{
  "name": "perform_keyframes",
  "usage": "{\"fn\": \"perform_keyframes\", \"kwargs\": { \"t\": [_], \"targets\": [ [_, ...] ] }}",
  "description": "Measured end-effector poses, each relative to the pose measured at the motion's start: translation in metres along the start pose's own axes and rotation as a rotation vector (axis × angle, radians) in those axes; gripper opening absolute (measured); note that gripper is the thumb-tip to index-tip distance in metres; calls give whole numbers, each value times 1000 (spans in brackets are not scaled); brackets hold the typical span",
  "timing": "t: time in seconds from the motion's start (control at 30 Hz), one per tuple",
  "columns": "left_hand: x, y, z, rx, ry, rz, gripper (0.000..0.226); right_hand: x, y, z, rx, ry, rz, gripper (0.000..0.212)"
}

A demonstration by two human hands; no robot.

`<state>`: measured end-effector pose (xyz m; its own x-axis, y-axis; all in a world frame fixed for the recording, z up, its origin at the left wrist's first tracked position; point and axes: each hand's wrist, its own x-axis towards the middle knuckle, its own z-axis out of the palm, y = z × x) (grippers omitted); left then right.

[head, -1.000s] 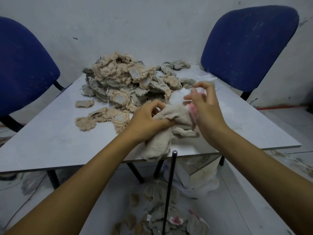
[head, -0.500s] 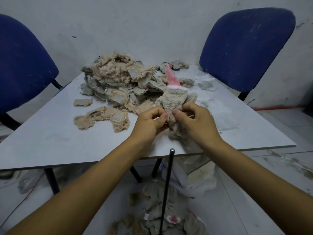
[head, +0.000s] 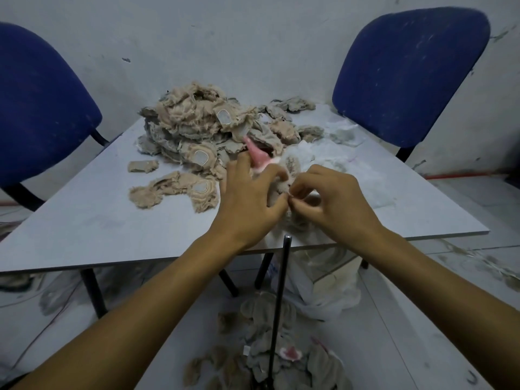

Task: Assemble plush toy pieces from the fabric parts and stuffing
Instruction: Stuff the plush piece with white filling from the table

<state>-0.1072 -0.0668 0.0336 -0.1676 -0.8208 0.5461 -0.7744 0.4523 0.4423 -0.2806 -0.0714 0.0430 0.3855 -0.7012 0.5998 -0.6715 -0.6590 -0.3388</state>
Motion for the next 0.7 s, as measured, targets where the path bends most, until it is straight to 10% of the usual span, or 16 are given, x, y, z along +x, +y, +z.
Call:
{"fn": "perform_keyframes", "kwargs": {
  "t": [0.17,0.33,0.57,0.7],
  "targets": [
    [-7,-4,2,-20,24,-99,19,-6,-2,4,37,110,82,9],
    [-5,-1,0,120,129,197,16,-1,-8,19,337,241,548,14],
    [-7,-14,3,72,-4,81,14,-1,9,15,315,-132,458,47],
    [-8,-14,0,151,-105,12,32,-7,15,15,123,-310,288,19]
  ]
}}
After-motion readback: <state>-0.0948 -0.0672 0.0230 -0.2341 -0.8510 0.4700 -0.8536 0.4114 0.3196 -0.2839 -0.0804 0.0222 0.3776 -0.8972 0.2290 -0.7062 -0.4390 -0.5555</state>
